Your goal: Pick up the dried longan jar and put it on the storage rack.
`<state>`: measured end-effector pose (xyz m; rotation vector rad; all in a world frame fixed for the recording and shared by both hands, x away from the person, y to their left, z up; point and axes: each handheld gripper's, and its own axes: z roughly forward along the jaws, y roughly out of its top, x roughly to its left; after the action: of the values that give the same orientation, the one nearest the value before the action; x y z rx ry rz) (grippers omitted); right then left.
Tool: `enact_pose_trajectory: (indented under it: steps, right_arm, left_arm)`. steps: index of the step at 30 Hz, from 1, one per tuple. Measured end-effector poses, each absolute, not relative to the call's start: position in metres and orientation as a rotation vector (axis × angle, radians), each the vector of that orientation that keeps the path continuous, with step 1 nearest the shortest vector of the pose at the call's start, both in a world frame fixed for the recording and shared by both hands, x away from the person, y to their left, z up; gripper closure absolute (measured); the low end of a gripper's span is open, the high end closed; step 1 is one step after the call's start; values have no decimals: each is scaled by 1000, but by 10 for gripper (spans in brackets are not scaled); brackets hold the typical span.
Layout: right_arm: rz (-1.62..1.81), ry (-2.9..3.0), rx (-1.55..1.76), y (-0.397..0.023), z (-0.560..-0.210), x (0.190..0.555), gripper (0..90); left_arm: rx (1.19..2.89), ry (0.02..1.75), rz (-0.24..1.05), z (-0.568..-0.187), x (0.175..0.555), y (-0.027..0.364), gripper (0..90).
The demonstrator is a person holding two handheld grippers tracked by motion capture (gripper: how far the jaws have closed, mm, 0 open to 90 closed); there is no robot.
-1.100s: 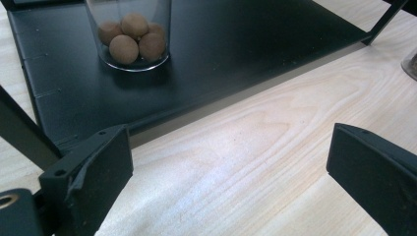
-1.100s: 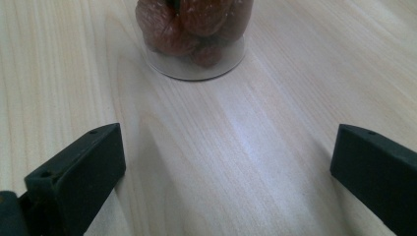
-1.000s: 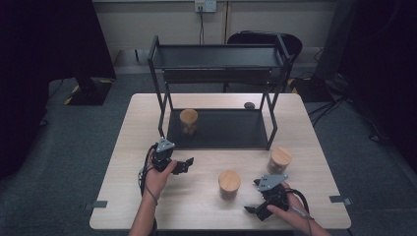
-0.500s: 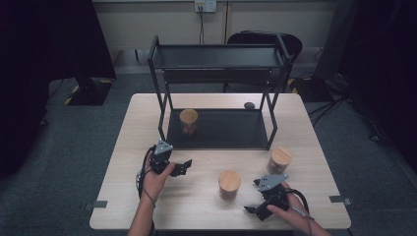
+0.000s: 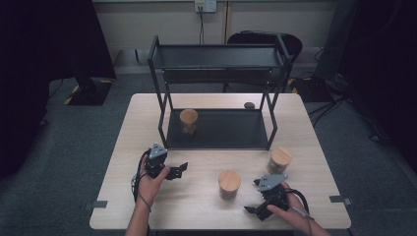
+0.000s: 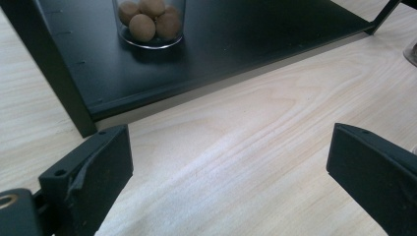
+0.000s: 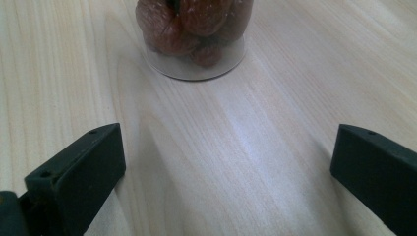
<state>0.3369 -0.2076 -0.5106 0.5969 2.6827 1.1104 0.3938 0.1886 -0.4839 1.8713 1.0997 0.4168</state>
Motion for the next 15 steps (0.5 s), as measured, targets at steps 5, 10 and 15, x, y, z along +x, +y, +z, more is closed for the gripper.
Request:
enact_pose_trajectory:
  steps: [5,10,15]
  right_arm:
    - [1111,2683,597,-208,-511,337,0]
    - [1111,2683,597,-208,-511,337,0]
    - [1111,2682,597,-208,-511,337,0]
  left_arm:
    - [1867,1111,423,-485,390,194,33]
    - [1867,1116,424,-486,387,199,33]
    - [1868,1124,427,-488,382,206,33]
